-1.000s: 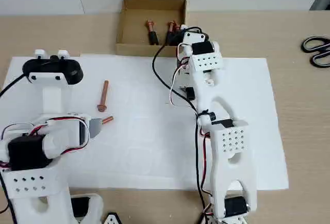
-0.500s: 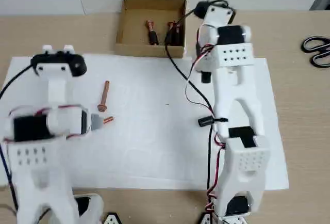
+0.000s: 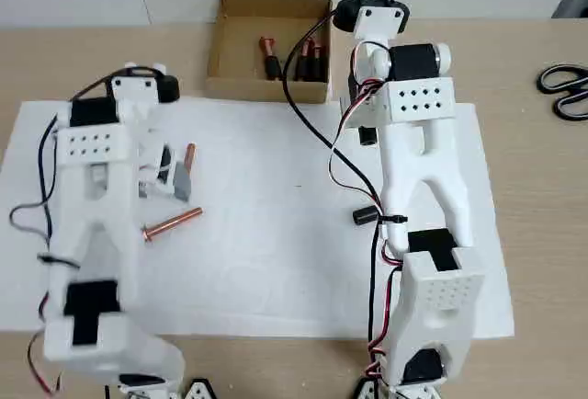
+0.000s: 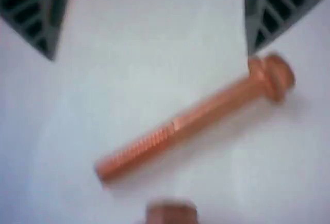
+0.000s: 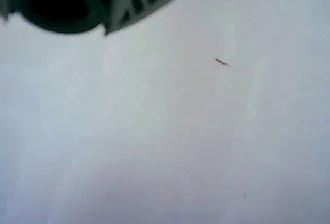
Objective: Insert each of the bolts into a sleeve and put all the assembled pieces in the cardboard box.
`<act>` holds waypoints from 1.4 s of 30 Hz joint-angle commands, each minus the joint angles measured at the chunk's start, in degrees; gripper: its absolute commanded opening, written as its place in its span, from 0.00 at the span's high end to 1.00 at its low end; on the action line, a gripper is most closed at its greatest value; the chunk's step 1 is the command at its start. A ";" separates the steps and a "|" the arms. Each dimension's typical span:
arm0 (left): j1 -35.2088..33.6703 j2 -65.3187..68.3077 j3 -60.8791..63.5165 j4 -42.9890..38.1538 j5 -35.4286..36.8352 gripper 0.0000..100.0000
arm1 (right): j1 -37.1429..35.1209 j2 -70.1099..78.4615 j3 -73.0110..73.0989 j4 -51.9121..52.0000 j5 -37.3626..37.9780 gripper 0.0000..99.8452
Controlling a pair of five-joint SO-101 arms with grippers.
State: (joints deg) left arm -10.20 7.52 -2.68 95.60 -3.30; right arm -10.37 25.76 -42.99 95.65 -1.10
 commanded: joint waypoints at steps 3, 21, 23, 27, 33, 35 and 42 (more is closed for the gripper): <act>0.26 10.46 -12.18 -2.20 -1.14 0.81 | -0.22 -4.26 -0.35 0.75 0.62 1.00; 4.66 35.08 -31.16 -1.93 -1.58 0.91 | -2.51 -4.35 -0.35 0.75 0.70 1.00; 5.10 35.08 -31.16 -0.88 -3.08 0.94 | -2.51 -4.35 -0.35 0.75 0.70 1.00; 6.86 34.99 -31.52 0.70 -3.69 0.98 | -2.59 -4.35 -0.35 0.75 0.70 1.00; 10.99 34.64 -40.13 4.92 -5.27 0.99 | -2.33 -4.35 -0.35 0.75 0.70 1.00; 12.48 32.44 -41.36 4.92 -7.21 0.99 | -2.24 -4.44 -0.35 0.75 0.70 1.00; 18.02 23.03 -38.20 4.92 -20.13 0.98 | 1.27 -7.69 -0.44 0.84 0.70 1.00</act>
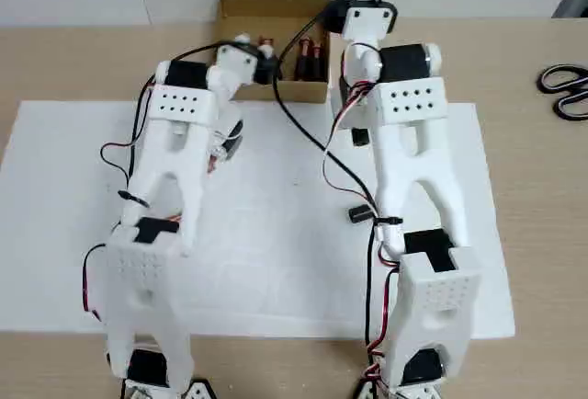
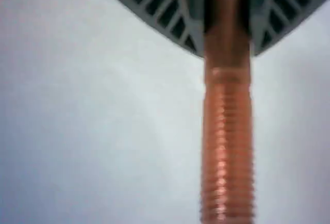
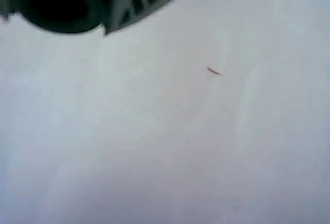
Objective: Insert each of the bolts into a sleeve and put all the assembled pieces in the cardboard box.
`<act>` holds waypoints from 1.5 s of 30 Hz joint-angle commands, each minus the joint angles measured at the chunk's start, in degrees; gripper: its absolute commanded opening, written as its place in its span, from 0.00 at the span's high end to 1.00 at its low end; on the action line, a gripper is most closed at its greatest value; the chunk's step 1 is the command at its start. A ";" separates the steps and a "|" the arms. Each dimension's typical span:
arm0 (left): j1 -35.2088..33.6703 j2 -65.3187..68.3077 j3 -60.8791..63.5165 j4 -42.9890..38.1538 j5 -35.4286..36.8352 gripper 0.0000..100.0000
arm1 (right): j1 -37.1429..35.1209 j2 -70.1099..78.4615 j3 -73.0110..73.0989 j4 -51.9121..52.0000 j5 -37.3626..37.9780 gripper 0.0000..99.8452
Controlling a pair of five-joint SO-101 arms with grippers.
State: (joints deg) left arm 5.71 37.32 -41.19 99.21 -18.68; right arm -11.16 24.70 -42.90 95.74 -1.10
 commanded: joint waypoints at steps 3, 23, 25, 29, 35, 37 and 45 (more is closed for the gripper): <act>3.96 -8.44 5.14 1.32 -11.52 0.97 | 4.44 -10.68 -0.53 0.66 0.70 1.00; 3.60 -9.14 6.73 0.62 -11.25 0.73 | 8.57 -22.37 -0.44 0.75 0.70 1.00; 2.73 -9.14 3.30 1.23 -0.53 0.73 | 8.48 -22.37 -0.44 0.75 0.70 1.00; 1.32 -10.11 -0.66 1.23 25.85 0.73 | 8.48 -22.37 -0.44 0.75 0.70 1.00; 3.60 -19.43 3.56 1.14 47.65 0.73 | 8.66 -22.64 -0.44 0.92 0.70 1.00; 5.10 -22.15 7.16 1.14 51.25 0.73 | 8.66 -22.64 -0.44 0.92 0.70 1.00; 7.21 -23.74 20.26 0.88 77.80 0.73 | 8.48 -22.64 -0.44 0.92 0.70 1.00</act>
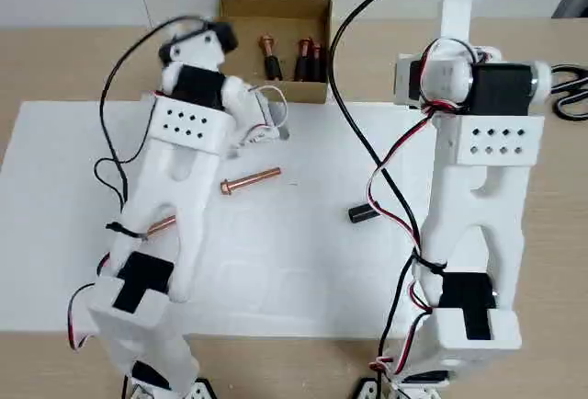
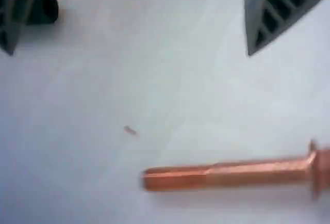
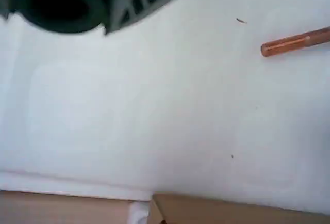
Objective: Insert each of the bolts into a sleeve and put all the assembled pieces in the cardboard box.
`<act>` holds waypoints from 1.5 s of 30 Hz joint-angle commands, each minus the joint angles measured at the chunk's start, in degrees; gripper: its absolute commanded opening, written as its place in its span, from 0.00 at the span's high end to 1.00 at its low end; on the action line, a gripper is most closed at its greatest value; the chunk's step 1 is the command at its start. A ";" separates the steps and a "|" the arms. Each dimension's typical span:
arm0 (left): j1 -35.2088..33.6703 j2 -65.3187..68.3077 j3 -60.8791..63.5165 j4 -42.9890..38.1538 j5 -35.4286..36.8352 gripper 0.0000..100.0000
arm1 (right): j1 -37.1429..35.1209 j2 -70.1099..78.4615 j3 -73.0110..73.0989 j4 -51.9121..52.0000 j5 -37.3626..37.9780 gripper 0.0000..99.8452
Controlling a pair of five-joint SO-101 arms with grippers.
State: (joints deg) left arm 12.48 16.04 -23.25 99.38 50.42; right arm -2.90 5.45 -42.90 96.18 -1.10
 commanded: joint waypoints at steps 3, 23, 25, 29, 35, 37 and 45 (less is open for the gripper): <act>0.70 -0.70 3.12 0.62 9.41 0.73 | 0.22 -3.38 -0.44 0.48 0.62 1.00; -2.29 16.26 2.07 -8.62 24.70 0.73 | 0.13 -3.47 3.08 0.31 0.44 1.00; -2.55 16.53 2.07 -8.79 24.70 0.73 | 0.13 -3.47 3.08 0.22 0.44 1.00; -2.46 16.70 2.42 -9.41 24.70 0.73 | 0.13 -3.47 3.08 0.13 0.44 1.00; -2.37 21.98 2.68 -11.16 25.85 0.73 | 0.13 -3.47 3.08 0.13 0.44 1.00; -2.20 23.21 2.68 -11.16 26.29 0.74 | 0.13 -3.47 3.08 0.13 0.53 1.00; -1.85 23.74 -1.63 -6.86 24.62 1.00 | 0.13 -3.47 3.08 0.13 0.53 1.00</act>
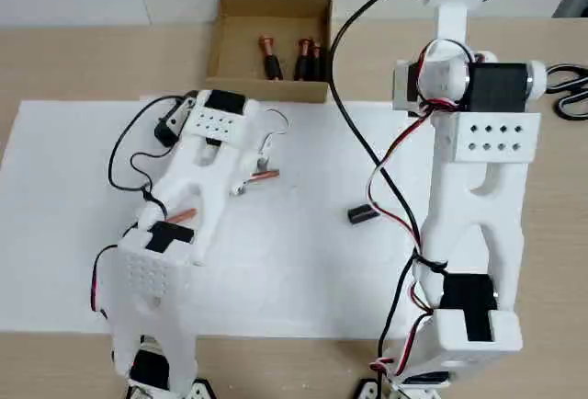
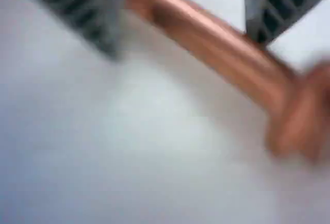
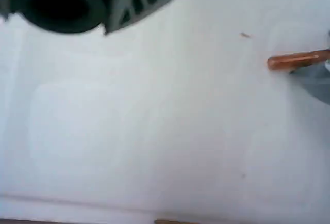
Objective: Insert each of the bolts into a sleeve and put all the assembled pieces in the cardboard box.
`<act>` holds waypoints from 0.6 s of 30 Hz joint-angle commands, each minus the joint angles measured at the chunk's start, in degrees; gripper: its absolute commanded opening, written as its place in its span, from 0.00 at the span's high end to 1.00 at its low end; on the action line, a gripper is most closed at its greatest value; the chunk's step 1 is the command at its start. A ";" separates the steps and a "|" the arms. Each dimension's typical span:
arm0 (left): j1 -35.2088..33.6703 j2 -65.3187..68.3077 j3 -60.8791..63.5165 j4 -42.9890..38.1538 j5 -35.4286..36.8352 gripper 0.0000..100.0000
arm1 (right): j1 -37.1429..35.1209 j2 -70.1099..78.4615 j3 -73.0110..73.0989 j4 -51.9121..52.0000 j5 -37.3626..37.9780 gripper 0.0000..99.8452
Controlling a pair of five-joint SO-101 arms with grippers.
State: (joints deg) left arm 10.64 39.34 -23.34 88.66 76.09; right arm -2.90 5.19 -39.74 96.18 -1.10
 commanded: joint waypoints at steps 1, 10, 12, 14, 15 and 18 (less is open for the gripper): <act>0.44 0.53 -3.21 5.10 -2.64 0.99 | 0.13 -3.21 -0.09 0.13 0.53 1.00; 2.20 0.44 -15.87 11.78 -30.86 0.98 | 0.13 -3.21 -0.09 0.13 0.62 1.00; 1.58 0.53 -15.87 11.78 -41.85 0.98 | 0.13 -3.21 -0.09 0.22 0.62 1.00; 0.70 1.05 -15.78 11.78 -52.75 0.98 | 0.13 -3.21 -0.09 0.22 0.62 1.00; 0.09 1.14 -15.34 11.78 -58.02 0.98 | 0.13 -3.21 -0.09 0.22 0.62 1.00; -1.32 0.97 -13.32 11.78 -68.57 0.98 | 0.13 -3.21 -0.09 0.22 0.62 1.00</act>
State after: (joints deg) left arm 10.46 41.10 -36.53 99.30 18.86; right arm -2.81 5.19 -39.74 96.18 -1.10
